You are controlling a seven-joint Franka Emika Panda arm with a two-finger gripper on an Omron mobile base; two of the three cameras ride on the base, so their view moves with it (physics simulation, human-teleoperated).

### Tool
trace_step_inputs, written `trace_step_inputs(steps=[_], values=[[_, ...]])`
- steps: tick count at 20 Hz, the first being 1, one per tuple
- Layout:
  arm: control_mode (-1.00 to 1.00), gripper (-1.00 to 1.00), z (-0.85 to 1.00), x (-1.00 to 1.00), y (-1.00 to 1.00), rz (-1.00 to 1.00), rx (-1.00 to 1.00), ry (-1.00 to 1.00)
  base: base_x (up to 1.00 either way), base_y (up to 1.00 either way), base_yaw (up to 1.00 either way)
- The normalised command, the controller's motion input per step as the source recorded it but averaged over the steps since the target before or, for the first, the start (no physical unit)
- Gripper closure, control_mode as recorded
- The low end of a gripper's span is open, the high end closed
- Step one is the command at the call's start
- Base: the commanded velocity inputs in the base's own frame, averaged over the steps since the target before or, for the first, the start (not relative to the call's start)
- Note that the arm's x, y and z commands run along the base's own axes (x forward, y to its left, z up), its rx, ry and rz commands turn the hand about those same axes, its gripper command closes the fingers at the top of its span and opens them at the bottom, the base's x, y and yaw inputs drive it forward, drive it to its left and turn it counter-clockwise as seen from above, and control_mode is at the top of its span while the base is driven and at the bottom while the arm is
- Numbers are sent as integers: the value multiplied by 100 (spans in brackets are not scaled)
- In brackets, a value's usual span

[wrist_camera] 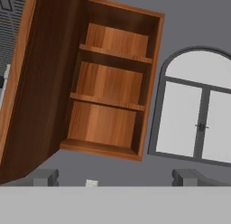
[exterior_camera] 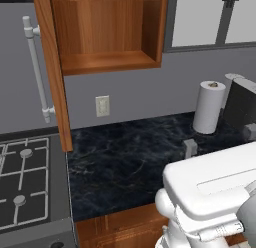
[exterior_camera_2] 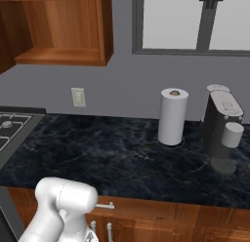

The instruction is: Open the cabinet. Pick the sponge and place it next to the sink. Then close the cabinet.

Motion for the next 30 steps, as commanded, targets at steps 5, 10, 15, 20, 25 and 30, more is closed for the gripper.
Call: trace_step_inputs(steps=[5, 10, 15, 20, 25, 30], values=[[-100, -100, -7, 0, 65, -2, 0, 0, 0, 0, 0], [-100, -100, -13, 2, 56, -5, 0, -1, 0, 0, 0], [-100, -100, -21, 16, 49, -9, 0, -3, 0, 0, 0], [-100, -100, -8, 10, 44, -9, 0, 0, 0, 0, 0], [-100, -100, 0, 11, 42, -10, 0, 0, 0, 0, 0], [-100, -100, -8, 32, 19, -8, 0, 1, 0, 0, 0]])
